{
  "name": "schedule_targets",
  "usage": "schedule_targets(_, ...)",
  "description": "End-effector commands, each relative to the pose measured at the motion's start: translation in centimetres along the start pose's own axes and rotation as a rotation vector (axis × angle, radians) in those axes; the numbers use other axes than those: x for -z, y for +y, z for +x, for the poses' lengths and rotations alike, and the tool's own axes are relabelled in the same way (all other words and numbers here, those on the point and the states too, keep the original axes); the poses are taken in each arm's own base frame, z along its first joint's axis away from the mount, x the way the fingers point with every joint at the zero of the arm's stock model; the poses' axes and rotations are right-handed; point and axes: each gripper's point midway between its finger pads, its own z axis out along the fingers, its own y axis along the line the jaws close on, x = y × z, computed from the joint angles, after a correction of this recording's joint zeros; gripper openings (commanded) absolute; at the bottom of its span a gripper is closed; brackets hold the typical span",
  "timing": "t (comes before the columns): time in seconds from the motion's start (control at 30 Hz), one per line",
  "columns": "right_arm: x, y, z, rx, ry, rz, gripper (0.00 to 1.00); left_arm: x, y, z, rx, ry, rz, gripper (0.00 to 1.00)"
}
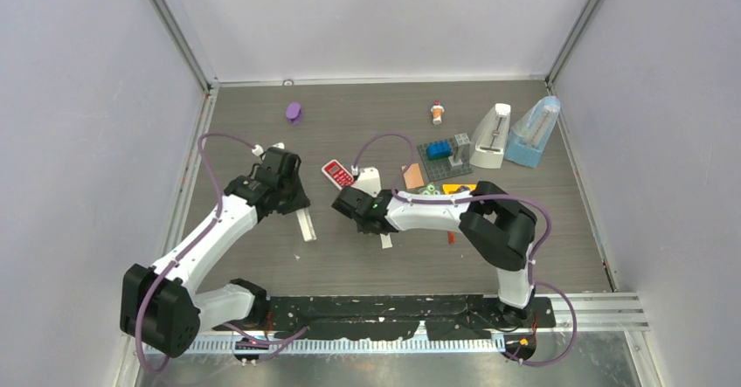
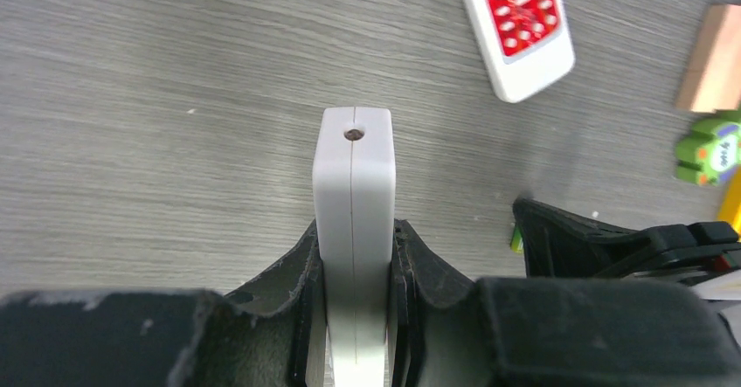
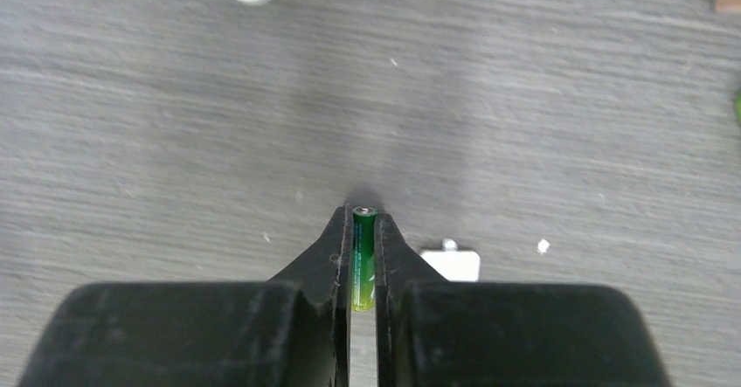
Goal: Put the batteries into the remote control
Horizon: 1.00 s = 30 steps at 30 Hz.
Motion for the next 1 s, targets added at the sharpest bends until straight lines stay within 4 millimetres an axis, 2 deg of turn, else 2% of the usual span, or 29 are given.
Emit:
schedule_targets(0.0, 3.7, -0.4, -2.3, -0.010, -0.088, -0.062, 0.05, 1.2, -3.9, -1.5, -0.005, -0.073, 0.231, 0.00)
schedule_targets(0.1, 7.1, -0.1, -5.3, -0.042, -0.181, -0.139, 0.05, 2.7, -6.4, -1.9, -0.012, -0.101, 0.388, 0.00)
schedule_targets(0.13, 9.0, 0.0, -6.8, -0.069, -0.226, -0.184, 0.05, 3.2, -7.1, -2.1, -0.015, -0.116, 0.433, 0.00)
schedule_targets(0.2, 12.1, 0.3, -8.9, -0.098, -0.288, -0.254, 0.05, 4.7, -8.5, -2.7, -0.023, -0.148, 0.529, 0.00)
schedule_targets(0.23, 13.1, 0.5, -9.3, -0.095, -0.304, -0.282, 0.05, 5.8, -9.3, -3.1, -0.023, -0.170, 0.583, 0.00)
schedule_targets(0.27, 15.1, 0.6, -10.5, -0.120, -0.344, -0.329, 0.05, 6.7, -10.0, -3.4, -0.024, -0.184, 0.632, 0.00)
schedule_targets(0.4, 20.7, 1.3, -13.2, -0.169, -0.446, -0.489, 0.05, 10.5, -12.6, -4.6, 0.000, -0.241, 0.821, 0.00)
schedule_targets(0.53, 25.4, 2.3, -14.7, -0.169, -0.527, -0.632, 0.05, 13.6, -14.4, -5.2, 0.054, -0.241, 0.969, 0.00)
schedule_targets(0.63, 27.4, 3.0, -15.5, -0.178, -0.572, -0.695, 0.05, 15.9, -15.6, -5.6, 0.104, -0.239, 1.089, 0.00)
schedule_targets(0.7, 28.2, 3.5, -15.8, -0.169, -0.595, -0.717, 0.05, 16.7, -16.0, -5.5, 0.139, -0.211, 1.131, 0.00)
schedule_targets(0.97, 29.2, 4.3, -16.1, -0.147, -0.635, -0.729, 0.05, 18.9, -17.0, -5.1, 0.204, -0.125, 1.255, 0.00)
